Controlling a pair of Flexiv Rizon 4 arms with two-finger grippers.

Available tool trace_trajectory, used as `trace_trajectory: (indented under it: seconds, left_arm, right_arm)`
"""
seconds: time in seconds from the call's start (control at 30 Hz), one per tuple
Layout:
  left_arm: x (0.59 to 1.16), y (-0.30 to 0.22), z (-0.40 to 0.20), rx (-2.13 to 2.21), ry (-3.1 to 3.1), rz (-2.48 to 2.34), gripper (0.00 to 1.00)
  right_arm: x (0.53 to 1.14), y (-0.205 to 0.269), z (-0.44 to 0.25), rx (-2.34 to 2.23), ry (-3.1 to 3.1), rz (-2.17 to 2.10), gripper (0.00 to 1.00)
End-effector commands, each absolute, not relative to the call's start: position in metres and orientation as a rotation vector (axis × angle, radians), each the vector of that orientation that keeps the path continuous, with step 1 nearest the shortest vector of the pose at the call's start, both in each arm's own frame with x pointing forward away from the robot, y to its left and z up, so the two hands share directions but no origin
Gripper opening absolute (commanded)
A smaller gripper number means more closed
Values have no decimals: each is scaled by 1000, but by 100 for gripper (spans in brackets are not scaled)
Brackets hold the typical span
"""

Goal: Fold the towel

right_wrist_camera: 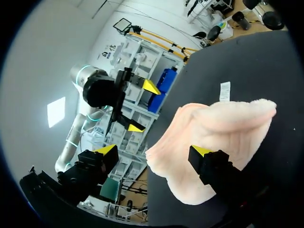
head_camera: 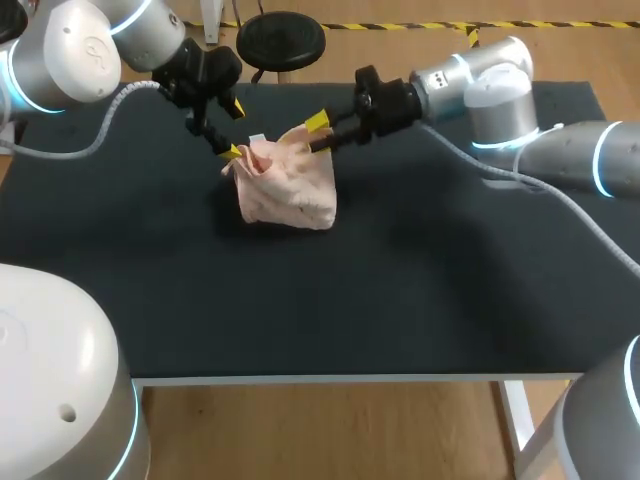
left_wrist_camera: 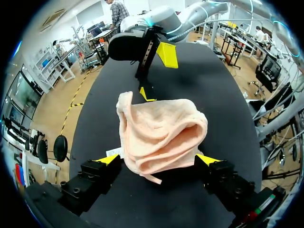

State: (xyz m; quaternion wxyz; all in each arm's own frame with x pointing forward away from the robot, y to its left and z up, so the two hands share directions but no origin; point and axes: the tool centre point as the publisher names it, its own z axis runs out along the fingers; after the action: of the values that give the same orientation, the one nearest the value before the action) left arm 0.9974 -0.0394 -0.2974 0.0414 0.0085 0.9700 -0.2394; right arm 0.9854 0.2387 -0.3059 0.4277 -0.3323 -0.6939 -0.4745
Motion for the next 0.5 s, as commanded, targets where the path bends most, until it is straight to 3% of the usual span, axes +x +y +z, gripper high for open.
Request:
trace_trajectory:
  seconds: [0.03,0.07,0.1,0.5]
  left_arm:
    - [997,-39,-298,28,2967,-737,100]
    - [997,-39,-298,28,2967,-737,100]
    - [997,-39,-298,28,2967,-737,100]
    - [997,-39,-298,28,2967,-737,100]
  right_arm:
    - [976,240,-310,-885,-1741,-1175,100]
    - [973,244,-313,-888,-1738,-1166,44]
    - [969,248,-315,-883,-1727,-1153,0]
    - [945,300,-356,-825,-1695,-996,0]
